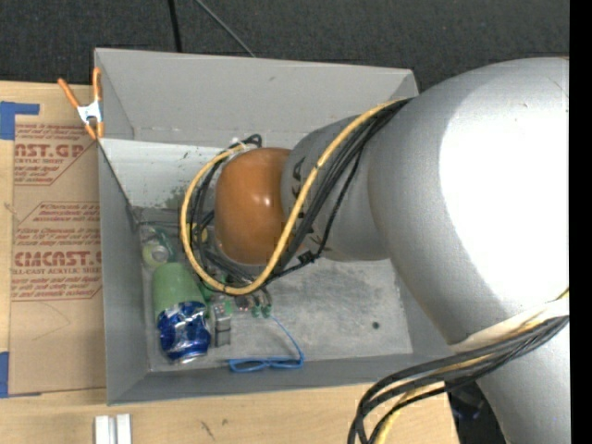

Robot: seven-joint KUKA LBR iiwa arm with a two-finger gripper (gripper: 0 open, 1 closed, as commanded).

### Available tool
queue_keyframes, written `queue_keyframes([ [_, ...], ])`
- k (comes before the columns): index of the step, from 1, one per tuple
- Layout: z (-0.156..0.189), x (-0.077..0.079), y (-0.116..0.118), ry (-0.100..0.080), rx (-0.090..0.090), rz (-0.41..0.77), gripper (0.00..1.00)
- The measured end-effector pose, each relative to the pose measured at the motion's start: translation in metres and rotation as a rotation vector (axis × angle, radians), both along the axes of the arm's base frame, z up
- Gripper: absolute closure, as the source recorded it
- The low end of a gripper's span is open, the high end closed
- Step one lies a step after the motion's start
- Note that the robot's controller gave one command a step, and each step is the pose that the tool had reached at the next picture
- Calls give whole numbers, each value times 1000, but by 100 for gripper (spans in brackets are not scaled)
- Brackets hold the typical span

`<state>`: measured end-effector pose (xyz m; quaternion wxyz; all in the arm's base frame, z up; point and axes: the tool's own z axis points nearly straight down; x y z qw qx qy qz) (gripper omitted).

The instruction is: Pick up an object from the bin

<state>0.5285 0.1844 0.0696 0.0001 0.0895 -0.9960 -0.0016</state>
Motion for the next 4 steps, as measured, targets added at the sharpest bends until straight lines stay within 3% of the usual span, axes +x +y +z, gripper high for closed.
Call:
queue_keyframes([
  [1, 1, 1, -2, -3, -1, -2, 100],
  [2, 114, 30, -1, -11, 0, 1, 100],
  [3, 64, 42, 6, 1, -3, -184, 100],
  [4, 66, 43, 6, -1, -2, -184, 0],
])
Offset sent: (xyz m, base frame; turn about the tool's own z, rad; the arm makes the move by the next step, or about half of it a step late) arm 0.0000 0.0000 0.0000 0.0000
